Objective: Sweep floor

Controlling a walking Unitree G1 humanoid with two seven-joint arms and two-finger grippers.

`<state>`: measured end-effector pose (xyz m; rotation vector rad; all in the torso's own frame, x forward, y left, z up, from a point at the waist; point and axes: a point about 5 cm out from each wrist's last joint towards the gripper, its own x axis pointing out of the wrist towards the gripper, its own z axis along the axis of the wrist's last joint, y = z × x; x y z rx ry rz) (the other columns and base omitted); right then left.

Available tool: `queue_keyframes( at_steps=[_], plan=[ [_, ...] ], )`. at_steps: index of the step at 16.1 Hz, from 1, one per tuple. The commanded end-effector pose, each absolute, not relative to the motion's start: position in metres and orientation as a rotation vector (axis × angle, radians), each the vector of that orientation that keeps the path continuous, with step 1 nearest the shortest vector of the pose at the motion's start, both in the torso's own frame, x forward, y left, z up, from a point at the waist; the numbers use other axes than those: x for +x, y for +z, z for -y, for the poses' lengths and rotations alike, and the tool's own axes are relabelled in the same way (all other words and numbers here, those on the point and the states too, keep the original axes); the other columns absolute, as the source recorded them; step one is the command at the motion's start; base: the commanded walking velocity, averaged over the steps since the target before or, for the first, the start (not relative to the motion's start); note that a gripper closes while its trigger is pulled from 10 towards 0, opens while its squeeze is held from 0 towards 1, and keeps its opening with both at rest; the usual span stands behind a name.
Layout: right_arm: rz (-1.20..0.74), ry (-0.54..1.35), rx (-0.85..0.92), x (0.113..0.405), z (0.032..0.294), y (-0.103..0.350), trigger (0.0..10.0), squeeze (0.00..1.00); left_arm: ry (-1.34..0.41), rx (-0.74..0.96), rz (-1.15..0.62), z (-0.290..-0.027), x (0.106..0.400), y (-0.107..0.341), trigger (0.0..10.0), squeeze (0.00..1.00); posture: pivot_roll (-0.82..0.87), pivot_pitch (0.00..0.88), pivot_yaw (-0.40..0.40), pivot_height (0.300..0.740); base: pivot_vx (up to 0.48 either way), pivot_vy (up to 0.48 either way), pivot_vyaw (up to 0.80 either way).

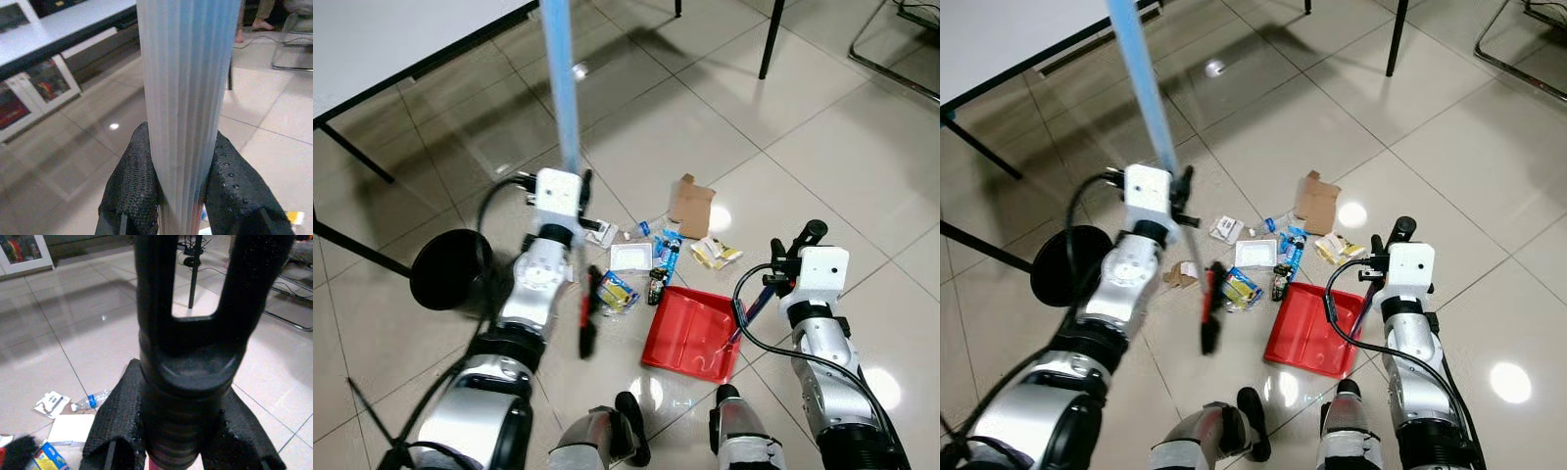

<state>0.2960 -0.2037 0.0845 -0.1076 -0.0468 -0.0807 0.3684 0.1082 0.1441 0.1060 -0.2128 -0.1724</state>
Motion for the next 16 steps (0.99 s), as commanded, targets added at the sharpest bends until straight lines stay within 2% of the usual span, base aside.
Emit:
queue_keyframes(
  at_steps=[1,12,16],
  plan=[
    [-0.064,-0.068,-0.107,0.287,0.200,0.062,10.0,0.00,-0.208,0.100,0.250,-0.098,0.368,0.150,10.0,0.00,-0.21,0.307,0.237,0.740,0.000,0.000,0.00],
    [-0.065,-0.054,-0.109,0.291,0.196,0.063,10.0,0.00,-0.415,-0.082,0.266,-0.005,0.346,0.158,10.0,0.00,-0.21,0.299,0.227,0.740,0.000,0.000,0.00],
    [-0.069,-0.058,-0.113,0.290,0.198,0.062,10.0,0.00,-0.456,-0.105,0.272,-0.001,0.339,0.158,10.0,0.00,-0.21,0.297,0.229,0.740,0.000,0.000,0.00]
  ],
)
